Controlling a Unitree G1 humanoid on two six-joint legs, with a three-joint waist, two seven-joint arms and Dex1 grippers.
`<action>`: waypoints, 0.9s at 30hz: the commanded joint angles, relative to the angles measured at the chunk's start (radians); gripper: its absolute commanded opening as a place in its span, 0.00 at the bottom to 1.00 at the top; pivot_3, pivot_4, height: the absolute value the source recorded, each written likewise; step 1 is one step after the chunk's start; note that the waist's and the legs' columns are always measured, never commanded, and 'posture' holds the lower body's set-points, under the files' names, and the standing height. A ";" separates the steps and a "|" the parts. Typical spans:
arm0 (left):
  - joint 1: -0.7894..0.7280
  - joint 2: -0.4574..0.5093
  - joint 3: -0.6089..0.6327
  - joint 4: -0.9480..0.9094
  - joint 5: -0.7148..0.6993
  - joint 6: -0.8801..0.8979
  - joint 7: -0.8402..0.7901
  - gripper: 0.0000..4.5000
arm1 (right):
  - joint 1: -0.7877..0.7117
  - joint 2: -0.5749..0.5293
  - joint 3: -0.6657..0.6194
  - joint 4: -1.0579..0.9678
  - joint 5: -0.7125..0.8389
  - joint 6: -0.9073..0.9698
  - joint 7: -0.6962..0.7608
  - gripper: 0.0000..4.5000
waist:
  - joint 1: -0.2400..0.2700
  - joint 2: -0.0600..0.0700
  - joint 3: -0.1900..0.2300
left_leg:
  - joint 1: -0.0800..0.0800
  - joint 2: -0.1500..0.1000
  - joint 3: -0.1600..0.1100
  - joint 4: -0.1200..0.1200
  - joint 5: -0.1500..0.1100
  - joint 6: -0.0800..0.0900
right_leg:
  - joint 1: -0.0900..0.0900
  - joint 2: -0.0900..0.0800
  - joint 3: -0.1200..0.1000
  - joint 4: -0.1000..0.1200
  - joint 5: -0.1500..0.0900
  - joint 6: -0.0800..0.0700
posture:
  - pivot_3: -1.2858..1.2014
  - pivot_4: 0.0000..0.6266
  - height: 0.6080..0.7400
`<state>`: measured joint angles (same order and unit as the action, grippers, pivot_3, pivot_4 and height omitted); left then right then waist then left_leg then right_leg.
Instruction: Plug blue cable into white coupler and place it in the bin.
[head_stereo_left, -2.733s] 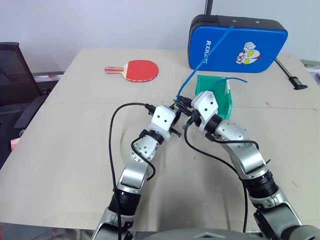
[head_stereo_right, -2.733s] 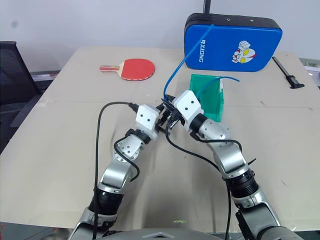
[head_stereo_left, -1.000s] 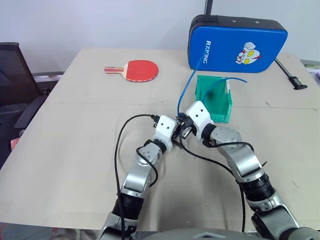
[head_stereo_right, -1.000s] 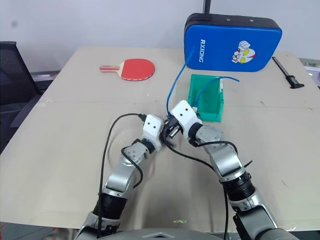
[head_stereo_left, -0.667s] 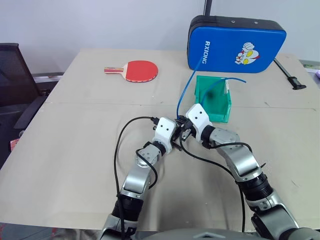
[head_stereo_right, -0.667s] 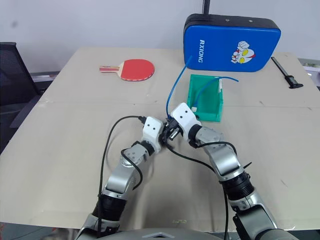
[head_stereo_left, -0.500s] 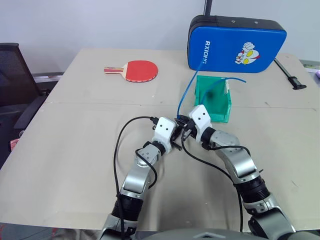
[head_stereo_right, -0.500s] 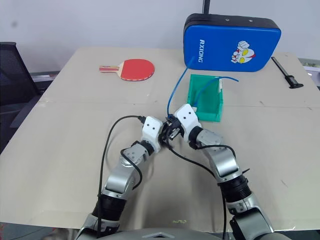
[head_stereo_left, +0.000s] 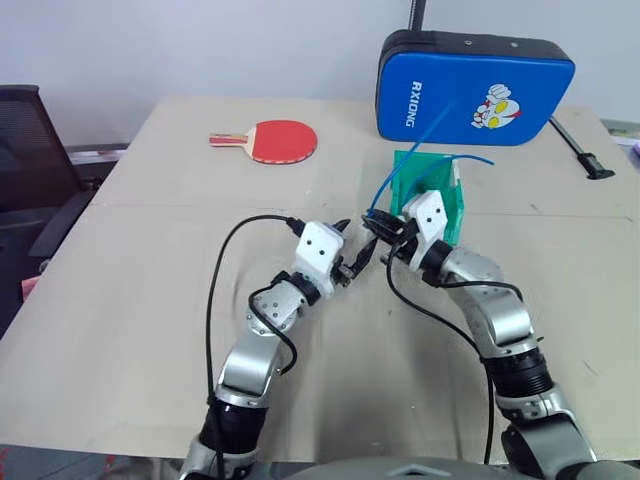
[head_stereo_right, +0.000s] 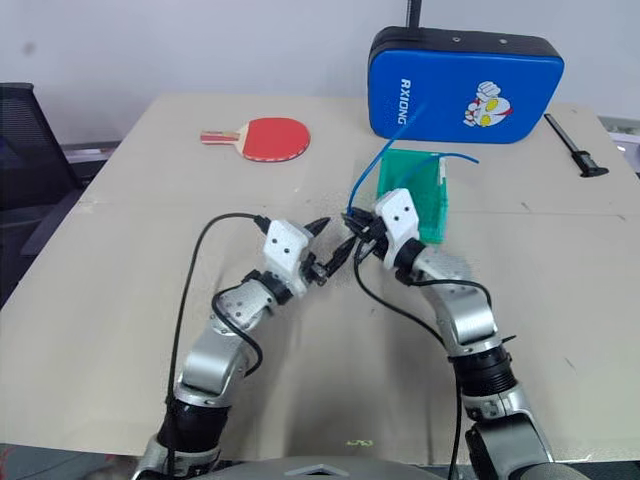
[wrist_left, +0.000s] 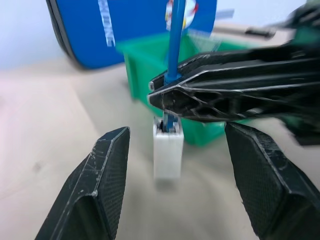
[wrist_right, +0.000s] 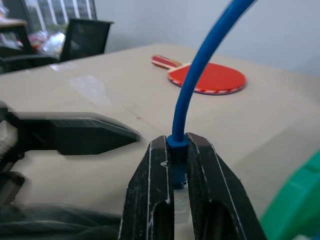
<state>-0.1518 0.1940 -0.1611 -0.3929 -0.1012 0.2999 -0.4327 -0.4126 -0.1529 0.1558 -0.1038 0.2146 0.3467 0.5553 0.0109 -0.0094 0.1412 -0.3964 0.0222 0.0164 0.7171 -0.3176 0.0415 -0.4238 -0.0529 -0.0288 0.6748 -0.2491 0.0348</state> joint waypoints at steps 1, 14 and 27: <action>-0.027 0.044 0.054 -0.185 -0.104 0.116 -0.030 0.68 | -0.101 0.018 -0.097 -0.047 0.094 0.060 -0.036 0.00 | 0.000 0.001 0.001 | 0.000 0.000 0.000 0.000 0.000 0.000 | 0.000 0.000 0.000 0.000 0.000 0.000 | 0.52 0.24 0.56; -0.243 0.090 0.120 -0.330 -0.337 0.600 0.052 0.68 | -0.380 -0.156 -0.317 0.328 0.202 0.218 -0.032 0.00 | 0.000 0.001 0.002 | 0.000 -0.001 0.000 -0.001 0.002 -0.004 | 0.000 0.001 0.000 -0.001 0.000 0.000 | 0.52 0.24 0.56; -0.234 0.121 0.106 -0.331 -0.347 0.611 0.064 0.69 | -0.439 -0.223 -0.326 0.450 0.168 0.207 -0.017 0.64 | 0.000 0.001 0.002 | -0.001 -0.001 0.001 -0.002 0.003 -0.004 | 0.000 0.000 0.003 -0.003 0.000 0.000 | 0.52 0.24 0.56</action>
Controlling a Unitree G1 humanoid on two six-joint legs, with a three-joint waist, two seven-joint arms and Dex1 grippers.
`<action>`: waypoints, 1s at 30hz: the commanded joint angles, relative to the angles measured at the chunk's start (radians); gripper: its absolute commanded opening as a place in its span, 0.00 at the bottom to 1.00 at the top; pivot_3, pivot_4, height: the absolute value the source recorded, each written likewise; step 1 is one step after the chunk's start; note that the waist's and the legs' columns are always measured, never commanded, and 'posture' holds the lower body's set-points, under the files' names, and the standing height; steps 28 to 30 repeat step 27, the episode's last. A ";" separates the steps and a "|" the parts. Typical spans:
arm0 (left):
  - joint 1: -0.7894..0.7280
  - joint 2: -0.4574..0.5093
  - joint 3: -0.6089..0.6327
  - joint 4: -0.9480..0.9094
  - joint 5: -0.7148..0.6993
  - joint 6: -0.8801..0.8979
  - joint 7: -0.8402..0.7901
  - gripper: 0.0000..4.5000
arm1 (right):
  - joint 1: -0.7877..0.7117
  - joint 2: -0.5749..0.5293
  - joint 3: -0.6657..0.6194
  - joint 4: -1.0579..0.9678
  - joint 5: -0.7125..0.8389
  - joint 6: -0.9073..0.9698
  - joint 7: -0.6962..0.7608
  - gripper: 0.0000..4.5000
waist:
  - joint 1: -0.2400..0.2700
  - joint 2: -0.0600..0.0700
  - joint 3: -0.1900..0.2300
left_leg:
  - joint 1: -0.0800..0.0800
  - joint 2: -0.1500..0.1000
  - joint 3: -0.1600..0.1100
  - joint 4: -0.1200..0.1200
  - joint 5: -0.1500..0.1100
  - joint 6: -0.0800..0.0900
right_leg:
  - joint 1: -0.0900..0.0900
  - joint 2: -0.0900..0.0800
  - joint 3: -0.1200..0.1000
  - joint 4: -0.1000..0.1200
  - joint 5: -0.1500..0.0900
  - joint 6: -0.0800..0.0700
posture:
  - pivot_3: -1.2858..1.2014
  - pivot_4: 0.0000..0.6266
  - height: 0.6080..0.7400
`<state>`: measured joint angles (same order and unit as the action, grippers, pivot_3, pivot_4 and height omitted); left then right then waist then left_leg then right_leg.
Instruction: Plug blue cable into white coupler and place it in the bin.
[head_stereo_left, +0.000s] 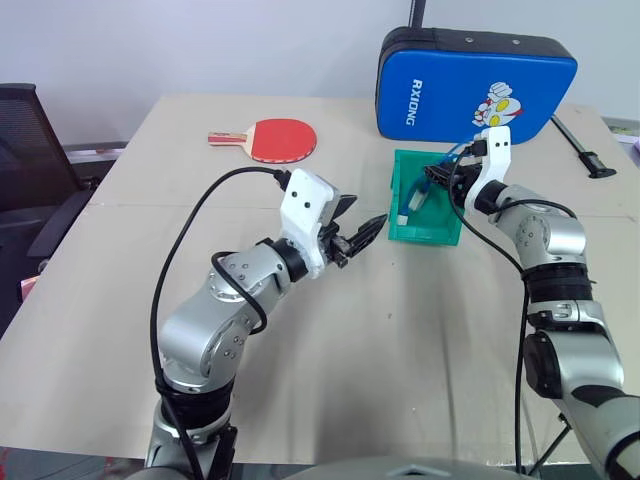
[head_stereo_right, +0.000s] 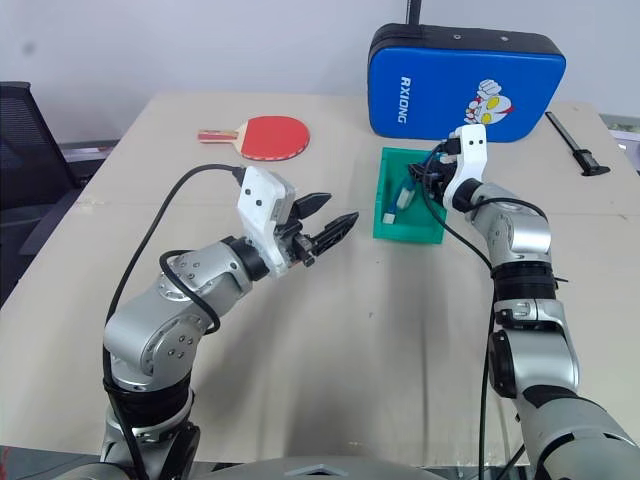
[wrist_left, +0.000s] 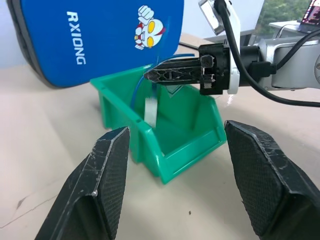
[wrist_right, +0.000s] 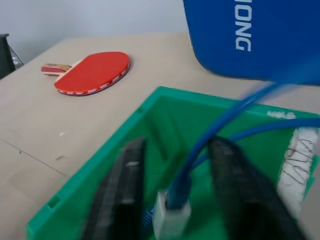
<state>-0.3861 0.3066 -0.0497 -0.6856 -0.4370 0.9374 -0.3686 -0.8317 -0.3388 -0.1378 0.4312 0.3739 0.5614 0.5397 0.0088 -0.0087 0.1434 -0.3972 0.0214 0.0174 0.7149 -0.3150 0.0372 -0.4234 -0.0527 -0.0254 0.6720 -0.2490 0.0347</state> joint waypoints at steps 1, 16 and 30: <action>0.002 0.009 -0.006 -0.040 -0.012 -0.028 0.000 0.69 | -0.004 -0.052 -0.038 -0.114 0.015 0.003 0.000 0.76 | 0.003 0.000 0.000 | 0.000 0.000 0.000 0.000 0.000 0.000 | 0.000 0.000 0.000 0.000 0.000 0.000 | 0.52 0.24 0.56; 0.439 0.170 0.054 -0.023 0.101 -0.402 -0.114 0.99 | 0.819 -0.305 -0.180 -0.683 0.105 -0.215 0.328 1.00 | 0.001 0.001 0.000 | 0.002 0.002 0.000 -0.011 0.000 0.000 | 0.001 -0.002 0.002 -0.010 0.000 0.000 | 0.52 0.24 0.56; 0.678 0.194 0.061 0.184 0.177 -0.699 -0.209 0.99 | 1.028 -0.263 -0.175 -0.558 0.113 -0.402 0.451 1.00 | 0.005 0.000 0.002 | 0.016 0.001 0.006 -0.009 -0.003 0.005 | 0.012 -0.002 0.009 -0.009 -0.002 -0.004 | 0.52 0.24 0.56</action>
